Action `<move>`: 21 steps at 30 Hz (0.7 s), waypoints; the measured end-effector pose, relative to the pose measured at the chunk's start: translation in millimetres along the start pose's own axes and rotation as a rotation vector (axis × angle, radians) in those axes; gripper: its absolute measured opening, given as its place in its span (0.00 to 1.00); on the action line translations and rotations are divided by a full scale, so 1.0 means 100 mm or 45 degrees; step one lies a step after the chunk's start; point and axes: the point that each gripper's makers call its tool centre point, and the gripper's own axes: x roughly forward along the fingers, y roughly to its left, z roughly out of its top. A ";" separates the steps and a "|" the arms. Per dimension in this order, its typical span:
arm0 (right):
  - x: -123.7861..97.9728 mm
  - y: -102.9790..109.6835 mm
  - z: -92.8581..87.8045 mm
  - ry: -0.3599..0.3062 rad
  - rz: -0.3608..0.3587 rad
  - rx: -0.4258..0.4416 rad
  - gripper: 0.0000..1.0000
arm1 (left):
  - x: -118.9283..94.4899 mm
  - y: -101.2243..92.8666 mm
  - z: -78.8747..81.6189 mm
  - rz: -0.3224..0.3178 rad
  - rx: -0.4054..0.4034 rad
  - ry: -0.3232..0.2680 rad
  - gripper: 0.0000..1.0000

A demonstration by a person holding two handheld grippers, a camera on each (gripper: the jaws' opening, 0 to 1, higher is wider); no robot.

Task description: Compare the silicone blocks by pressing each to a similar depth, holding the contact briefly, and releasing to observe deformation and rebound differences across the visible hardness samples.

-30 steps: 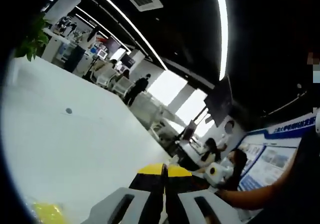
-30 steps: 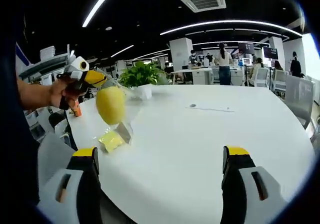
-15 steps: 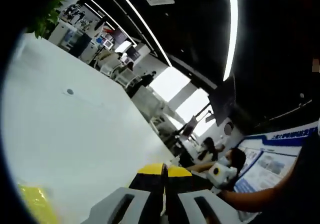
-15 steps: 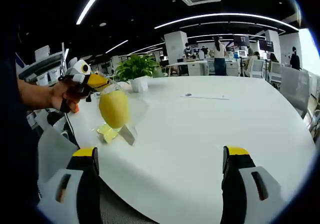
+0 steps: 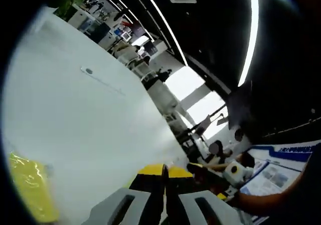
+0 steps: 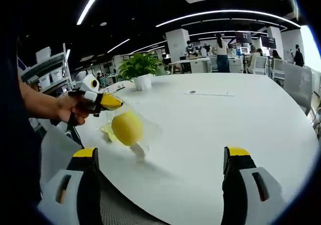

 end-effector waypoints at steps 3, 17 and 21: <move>0.01 0.02 0.00 0.001 -0.004 -0.001 0.96 | -0.01 0.11 0.05 0.025 -0.008 -0.025 0.00; 0.04 0.03 -0.09 0.024 -0.016 0.006 0.96 | 0.09 0.78 0.09 0.273 -0.030 -0.082 0.00; 0.05 0.04 -0.10 0.035 -0.014 0.006 0.96 | 0.16 0.88 0.01 0.307 -0.023 -0.037 0.00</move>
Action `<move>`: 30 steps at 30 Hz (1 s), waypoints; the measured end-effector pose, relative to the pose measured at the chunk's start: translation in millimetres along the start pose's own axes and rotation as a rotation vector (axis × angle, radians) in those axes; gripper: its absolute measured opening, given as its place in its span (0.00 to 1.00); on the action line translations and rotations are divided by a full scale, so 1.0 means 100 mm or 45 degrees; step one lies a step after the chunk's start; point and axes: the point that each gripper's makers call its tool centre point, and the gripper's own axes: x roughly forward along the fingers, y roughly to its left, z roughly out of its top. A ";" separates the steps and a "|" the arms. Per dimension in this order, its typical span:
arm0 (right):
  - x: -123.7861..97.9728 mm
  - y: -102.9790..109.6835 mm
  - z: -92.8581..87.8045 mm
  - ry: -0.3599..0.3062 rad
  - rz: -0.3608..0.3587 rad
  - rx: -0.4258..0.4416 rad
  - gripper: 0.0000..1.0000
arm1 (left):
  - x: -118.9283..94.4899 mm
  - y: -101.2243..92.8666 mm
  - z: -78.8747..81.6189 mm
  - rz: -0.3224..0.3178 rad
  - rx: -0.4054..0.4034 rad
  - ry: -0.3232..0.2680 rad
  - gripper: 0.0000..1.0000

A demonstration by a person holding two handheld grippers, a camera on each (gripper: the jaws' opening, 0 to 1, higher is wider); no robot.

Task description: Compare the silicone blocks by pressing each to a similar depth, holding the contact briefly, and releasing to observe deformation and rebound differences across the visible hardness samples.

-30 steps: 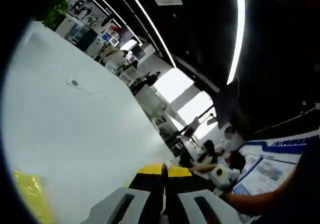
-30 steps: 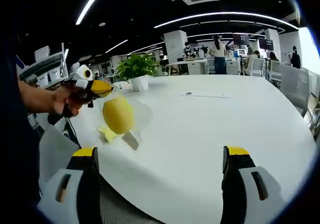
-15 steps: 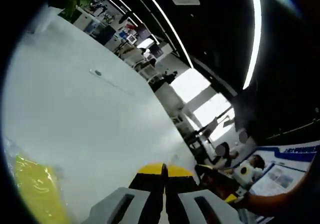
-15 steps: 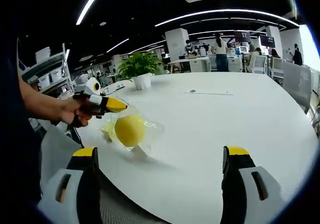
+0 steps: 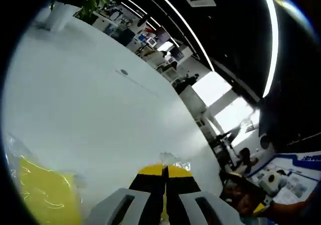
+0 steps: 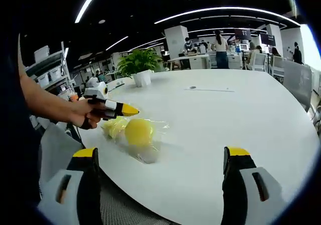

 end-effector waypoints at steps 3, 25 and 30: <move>0.00 -0.02 0.00 0.006 -0.005 -0.005 0.96 | 0.03 0.11 -0.07 0.052 0.041 0.035 0.00; 0.10 0.04 -0.08 0.058 0.046 0.008 0.96 | 0.21 0.42 -0.22 0.218 0.295 0.165 0.00; 0.10 0.03 -0.11 0.074 0.049 0.018 0.96 | 0.21 0.44 -0.23 0.221 0.291 0.177 0.01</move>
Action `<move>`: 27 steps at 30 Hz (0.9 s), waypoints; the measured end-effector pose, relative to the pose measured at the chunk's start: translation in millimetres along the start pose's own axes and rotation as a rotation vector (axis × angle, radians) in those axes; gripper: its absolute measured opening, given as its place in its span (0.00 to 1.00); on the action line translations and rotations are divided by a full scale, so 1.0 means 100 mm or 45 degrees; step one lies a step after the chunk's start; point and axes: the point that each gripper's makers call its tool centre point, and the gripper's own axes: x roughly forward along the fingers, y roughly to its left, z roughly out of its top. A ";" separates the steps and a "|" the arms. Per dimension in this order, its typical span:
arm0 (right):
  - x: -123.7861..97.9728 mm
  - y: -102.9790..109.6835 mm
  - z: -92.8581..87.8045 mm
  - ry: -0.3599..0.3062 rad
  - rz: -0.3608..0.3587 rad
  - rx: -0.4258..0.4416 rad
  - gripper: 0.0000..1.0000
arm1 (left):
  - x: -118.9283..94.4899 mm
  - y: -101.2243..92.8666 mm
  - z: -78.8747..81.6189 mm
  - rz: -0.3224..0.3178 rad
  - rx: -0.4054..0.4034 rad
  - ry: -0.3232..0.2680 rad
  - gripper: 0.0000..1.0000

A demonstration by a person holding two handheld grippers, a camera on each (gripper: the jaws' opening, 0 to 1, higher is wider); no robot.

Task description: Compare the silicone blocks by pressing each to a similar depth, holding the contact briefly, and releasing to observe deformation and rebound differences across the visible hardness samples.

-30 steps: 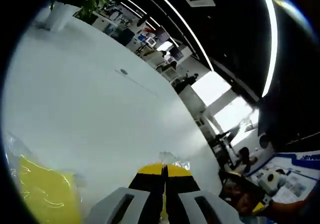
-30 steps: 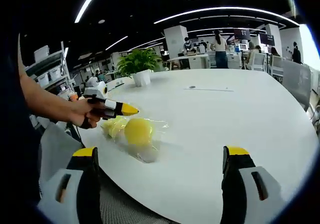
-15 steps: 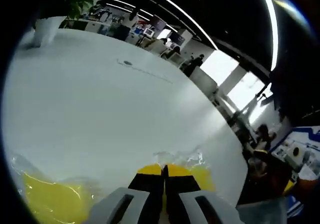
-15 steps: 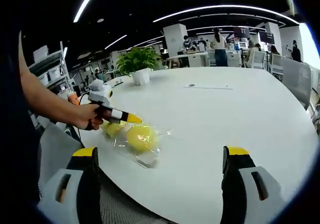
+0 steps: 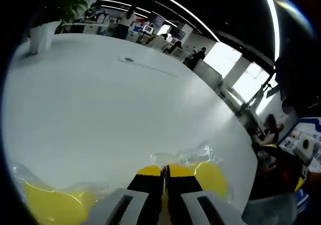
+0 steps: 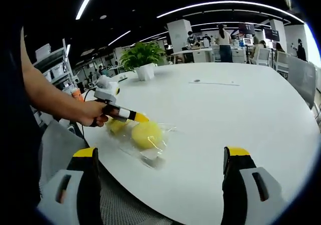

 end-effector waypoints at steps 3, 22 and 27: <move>0.02 -0.01 -0.01 0.010 -0.001 -0.008 0.96 | 0.01 0.04 0.01 0.002 -0.003 0.016 0.05; 0.06 -0.17 0.12 0.015 -0.020 -0.119 0.96 | -1.55 0.21 0.65 -0.153 0.606 -0.244 1.00; 0.05 -0.18 0.11 0.026 -0.006 -0.107 0.96 | -1.95 0.43 0.47 -0.084 0.564 -0.244 1.00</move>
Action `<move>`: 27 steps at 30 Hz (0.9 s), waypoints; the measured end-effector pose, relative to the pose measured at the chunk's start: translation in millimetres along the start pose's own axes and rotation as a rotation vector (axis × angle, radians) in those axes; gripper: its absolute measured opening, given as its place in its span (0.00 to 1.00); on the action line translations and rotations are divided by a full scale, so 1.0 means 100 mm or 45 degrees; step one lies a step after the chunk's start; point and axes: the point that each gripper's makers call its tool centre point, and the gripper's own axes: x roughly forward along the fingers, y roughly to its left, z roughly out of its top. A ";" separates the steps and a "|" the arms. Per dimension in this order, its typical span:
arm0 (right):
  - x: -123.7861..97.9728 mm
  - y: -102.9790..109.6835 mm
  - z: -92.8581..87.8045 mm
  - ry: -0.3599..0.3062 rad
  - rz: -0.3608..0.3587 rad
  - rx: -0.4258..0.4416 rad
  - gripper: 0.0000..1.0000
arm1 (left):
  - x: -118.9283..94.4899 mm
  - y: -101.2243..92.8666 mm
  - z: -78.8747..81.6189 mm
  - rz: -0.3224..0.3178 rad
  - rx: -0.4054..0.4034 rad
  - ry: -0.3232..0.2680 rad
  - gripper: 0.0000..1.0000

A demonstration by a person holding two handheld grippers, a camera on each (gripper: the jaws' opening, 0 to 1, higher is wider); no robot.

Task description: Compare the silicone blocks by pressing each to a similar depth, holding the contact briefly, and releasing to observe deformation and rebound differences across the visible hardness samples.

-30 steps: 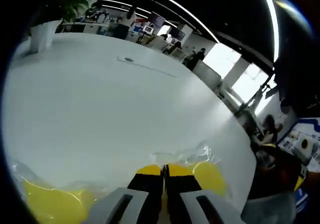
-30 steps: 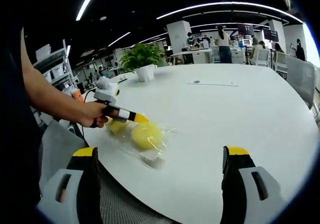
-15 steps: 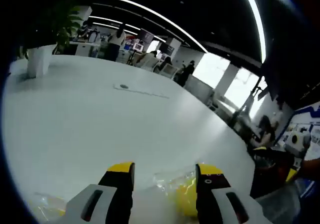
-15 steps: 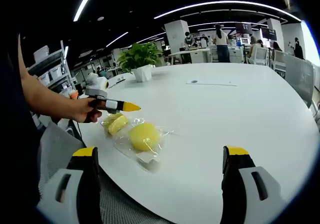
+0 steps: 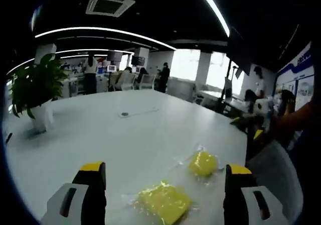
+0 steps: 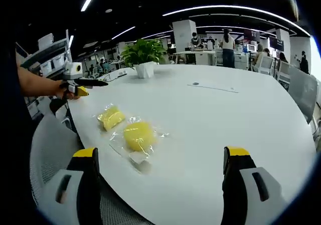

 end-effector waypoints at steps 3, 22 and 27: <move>-0.03 0.04 -0.03 0.005 0.025 -0.025 0.96 | -0.17 0.09 -0.17 0.059 -0.020 0.007 1.00; -0.27 -0.03 -0.14 -0.025 -0.045 -0.053 0.96 | -0.58 0.14 -0.45 0.168 -0.094 -0.031 1.00; -0.28 -0.02 -0.17 -0.006 -0.034 -0.065 0.96 | -0.63 0.17 -0.41 0.183 -0.109 -0.087 1.00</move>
